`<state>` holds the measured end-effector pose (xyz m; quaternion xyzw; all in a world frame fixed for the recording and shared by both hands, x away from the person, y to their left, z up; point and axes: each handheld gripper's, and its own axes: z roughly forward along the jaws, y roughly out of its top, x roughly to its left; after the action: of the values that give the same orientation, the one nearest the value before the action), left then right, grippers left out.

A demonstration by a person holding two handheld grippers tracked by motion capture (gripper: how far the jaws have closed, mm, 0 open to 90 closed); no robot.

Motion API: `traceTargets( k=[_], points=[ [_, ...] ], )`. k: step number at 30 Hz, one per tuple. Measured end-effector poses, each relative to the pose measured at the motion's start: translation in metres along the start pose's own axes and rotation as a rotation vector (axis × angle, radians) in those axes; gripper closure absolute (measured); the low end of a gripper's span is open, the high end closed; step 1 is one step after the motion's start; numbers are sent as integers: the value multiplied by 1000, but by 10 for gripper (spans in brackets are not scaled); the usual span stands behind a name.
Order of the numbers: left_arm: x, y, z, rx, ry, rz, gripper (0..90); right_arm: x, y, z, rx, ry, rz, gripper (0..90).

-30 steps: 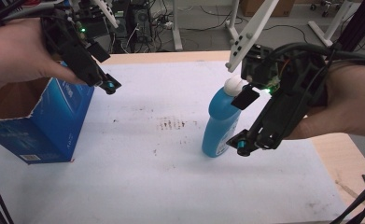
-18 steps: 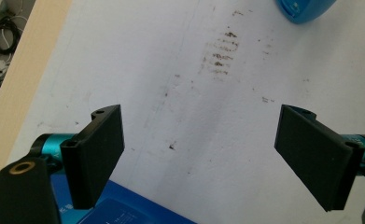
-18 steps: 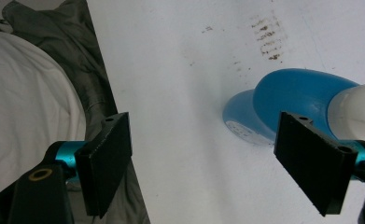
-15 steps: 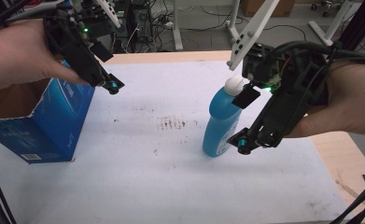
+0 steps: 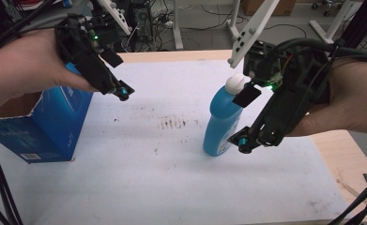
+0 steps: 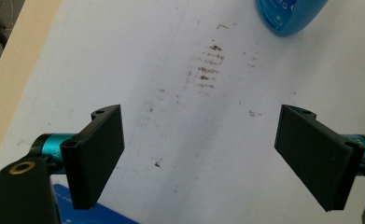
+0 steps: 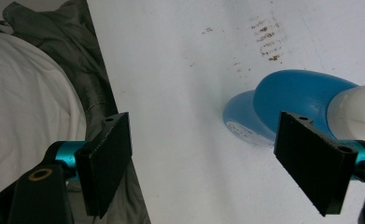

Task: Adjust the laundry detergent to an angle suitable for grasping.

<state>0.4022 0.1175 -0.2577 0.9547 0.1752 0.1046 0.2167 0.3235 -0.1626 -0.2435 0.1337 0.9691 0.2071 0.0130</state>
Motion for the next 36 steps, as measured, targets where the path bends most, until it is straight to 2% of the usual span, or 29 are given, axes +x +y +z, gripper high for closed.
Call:
traceTargets(
  k=[9,11,13,24,25,34,36],
  points=[
    [-8,3,5,-38,-7,3,160,0,-1,-1,-2,0,3,185],
    [-14,5,10,-75,-14,-5,159,0,0,-1,-3,-1,4,185],
    [-18,7,13,-84,-14,11,159,0,0,-2,-1,-3,5,185],
    [-38,18,26,-167,-50,33,159,1,1,-4,-10,1,5,185],
    [-41,21,29,-177,-55,46,159,1,1,-4,-11,2,5,185],
    [-58,32,44,-231,-88,59,159,3,2,-8,-22,6,0,185],
    [-64,36,50,-256,-98,57,159,4,2,-9,-19,5,1,185]
  ],
)
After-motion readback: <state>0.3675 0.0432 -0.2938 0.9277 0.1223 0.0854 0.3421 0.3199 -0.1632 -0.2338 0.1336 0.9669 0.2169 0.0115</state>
